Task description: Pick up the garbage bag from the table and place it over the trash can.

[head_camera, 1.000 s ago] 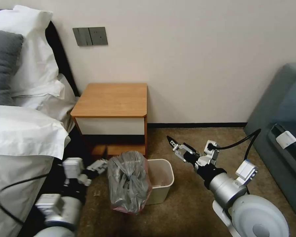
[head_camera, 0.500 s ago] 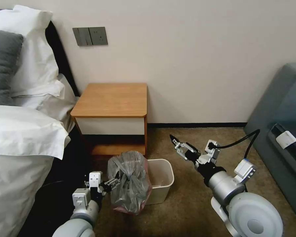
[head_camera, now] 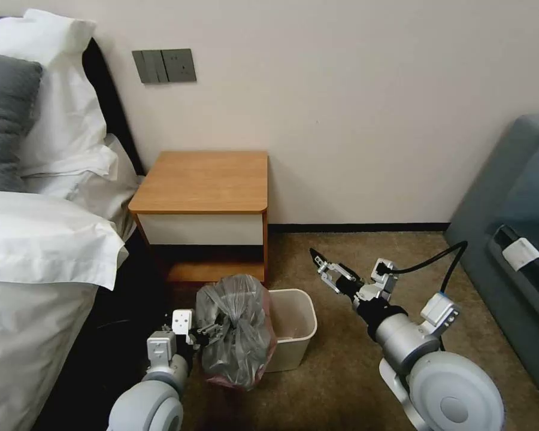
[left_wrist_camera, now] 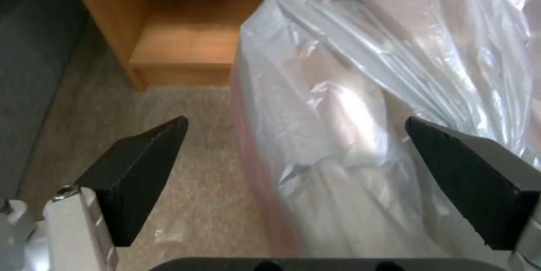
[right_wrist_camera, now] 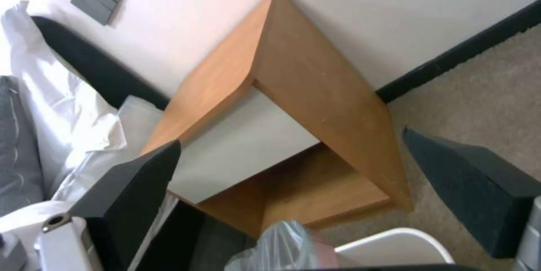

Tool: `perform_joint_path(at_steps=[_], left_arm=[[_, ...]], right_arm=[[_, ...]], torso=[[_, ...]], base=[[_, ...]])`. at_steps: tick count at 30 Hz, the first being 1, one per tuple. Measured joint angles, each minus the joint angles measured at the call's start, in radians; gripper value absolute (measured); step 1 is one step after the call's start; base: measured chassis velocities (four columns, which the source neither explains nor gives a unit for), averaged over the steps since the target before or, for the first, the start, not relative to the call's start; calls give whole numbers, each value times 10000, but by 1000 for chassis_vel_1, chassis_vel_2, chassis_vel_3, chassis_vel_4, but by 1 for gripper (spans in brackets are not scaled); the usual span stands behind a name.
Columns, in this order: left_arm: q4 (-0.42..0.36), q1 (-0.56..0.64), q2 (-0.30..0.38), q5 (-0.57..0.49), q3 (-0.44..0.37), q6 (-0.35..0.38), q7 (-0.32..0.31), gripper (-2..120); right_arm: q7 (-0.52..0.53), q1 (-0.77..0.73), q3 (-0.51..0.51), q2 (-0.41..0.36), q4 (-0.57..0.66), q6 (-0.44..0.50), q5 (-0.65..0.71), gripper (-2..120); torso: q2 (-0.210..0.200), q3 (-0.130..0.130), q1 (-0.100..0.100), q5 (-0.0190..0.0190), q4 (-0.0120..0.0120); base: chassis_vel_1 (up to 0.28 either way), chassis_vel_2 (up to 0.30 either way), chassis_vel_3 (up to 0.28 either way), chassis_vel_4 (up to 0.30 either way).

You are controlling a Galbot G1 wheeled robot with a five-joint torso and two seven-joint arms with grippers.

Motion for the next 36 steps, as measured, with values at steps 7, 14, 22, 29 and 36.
perform_joint_path(at_steps=[7, 14, 22, 29, 36], left_arm=[[218, -273, -69, -8, 250, 194, -141, 96], [241, -393, -94, -17, 409, 394, -308, 96], [-110, -245, -67, 0, 334, 467, -529, 96], [-217, -353, -62, -226, 457, 595, -537, 96], [163, -860, -157, -668, 673, 1069, -998, 94]], right_arm=[[8, 128, -46, -101, -167, 10, -2, 100], [58, 192, -89, -177, -199, 16, 0, 100], [60, 135, -198, -115, -195, 18, -91, 100], [60, 128, -258, -120, -300, 18, -177, 100], [141, 74, -279, -192, -393, 17, -314, 100]], torso=[[0, 0, 1, 0, 0], [0, 0, 0, 0, 0], [0, 0, 0, 0, 1], [0, 0, 0, 1, 1], [0, 0, 1, 0, 0]], base=[[0, 0, 0, 0], [0, 0, 0, 0], [0, 0, 0, 0], [0, 0, 0, 0], [0, 0, 0, 0]])
